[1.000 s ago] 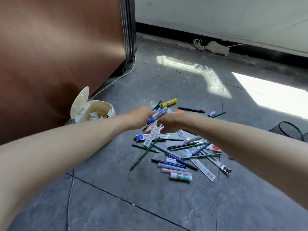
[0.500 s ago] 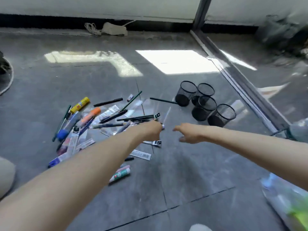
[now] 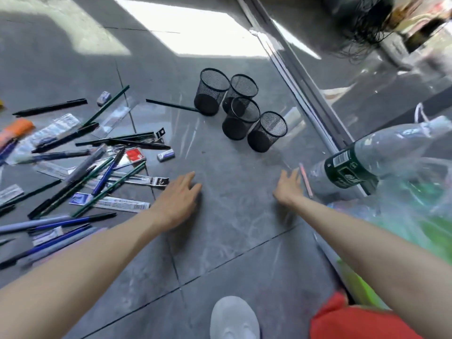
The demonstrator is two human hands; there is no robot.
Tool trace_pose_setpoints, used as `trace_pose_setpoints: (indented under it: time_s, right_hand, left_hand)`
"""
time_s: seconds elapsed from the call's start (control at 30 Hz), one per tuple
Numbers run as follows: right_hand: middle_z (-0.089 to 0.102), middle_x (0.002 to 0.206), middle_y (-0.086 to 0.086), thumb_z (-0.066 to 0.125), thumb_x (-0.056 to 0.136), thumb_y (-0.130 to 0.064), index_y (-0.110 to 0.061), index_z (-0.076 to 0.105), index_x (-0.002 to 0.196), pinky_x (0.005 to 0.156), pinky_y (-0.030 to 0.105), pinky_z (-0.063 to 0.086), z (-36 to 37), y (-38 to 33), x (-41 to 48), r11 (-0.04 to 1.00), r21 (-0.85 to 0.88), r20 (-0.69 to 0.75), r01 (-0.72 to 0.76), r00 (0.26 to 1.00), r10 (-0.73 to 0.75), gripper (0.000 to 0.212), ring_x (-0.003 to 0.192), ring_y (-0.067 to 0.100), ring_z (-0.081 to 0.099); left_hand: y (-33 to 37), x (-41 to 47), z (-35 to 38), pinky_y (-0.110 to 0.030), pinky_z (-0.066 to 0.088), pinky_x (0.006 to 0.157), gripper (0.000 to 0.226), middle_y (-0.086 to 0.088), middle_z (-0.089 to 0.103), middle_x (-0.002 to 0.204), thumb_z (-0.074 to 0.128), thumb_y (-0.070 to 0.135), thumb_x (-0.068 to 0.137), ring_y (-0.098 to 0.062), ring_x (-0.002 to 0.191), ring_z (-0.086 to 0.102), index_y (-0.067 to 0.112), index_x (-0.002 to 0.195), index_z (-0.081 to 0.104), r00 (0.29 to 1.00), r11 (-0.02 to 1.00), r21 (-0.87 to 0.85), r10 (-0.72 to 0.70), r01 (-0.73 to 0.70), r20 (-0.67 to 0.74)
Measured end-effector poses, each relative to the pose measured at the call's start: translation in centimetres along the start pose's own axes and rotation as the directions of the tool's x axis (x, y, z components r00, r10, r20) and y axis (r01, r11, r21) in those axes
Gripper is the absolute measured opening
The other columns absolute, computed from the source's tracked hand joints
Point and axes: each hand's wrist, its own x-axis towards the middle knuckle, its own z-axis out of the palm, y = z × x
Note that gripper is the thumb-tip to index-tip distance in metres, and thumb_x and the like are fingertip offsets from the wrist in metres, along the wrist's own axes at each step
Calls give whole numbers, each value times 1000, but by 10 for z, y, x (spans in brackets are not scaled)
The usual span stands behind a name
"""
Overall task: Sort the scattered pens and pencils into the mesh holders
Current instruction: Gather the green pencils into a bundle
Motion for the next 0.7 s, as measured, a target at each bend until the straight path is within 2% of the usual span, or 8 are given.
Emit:
trace_pose_setpoints:
  time_s: [0.1,0.23,0.33,0.43,0.57,0.63,0.7]
  right_hand:
    - [-1,154,23,49,88,-9,-7,29,139,115,39,18,-8,14,22,987,115,-19,-117,993,120,54,144,35,10]
    - [10,150,23,49,86,-9,-8,30,137,114,41,22,-8,23,41,981,174,30,-90,996,86,55,139,37,19]
    - [18,147,26,51,87,-15,-9,26,140,112,45,26,-3,30,49,975,159,67,-152,987,143,59,134,41,25]
    - [33,143,24,49,89,-17,-7,26,140,108,41,26,-4,31,52,975,136,33,-173,985,170,57,132,42,27]
    - [39,138,27,55,89,-18,-3,28,137,105,43,36,-9,22,51,926,279,64,-253,967,245,58,126,42,40]
    - [42,138,25,58,91,-22,3,26,138,103,38,37,-7,13,47,913,316,81,-260,966,247,62,126,39,43]
    - [50,131,21,62,87,-14,6,30,134,91,31,40,-6,-5,33,916,341,91,-210,978,190,61,122,34,48]
  left_hand:
    - [7,13,4,-48,56,64,46,-36,57,110,82,4,51,-47,86,63,-1,93,64,999,999,-49,19,-21,-29]
    - [7,15,10,-45,56,65,40,-33,56,113,79,4,58,-45,88,62,0,95,64,997,996,-85,13,-19,-70]
    - [1,14,13,-47,55,71,34,-34,56,114,75,1,63,-47,91,61,-1,95,63,995,996,-88,2,-10,-96]
    - [-8,10,16,-46,54,76,33,-33,56,114,72,-1,65,-46,93,60,-2,97,63,994,997,-72,-13,5,-107]
    - [-19,3,16,-42,52,74,30,-31,55,115,70,-3,65,-44,89,60,-1,93,62,995,998,-46,-35,31,-98]
    - [-21,0,15,-42,52,73,29,-31,55,114,70,-4,63,-43,87,60,-1,91,62,993,999,-28,-45,42,-108]
    - [-23,-2,13,-42,52,75,32,-31,56,113,71,-5,60,-44,89,60,-2,90,62,992,998,-9,-56,55,-116]
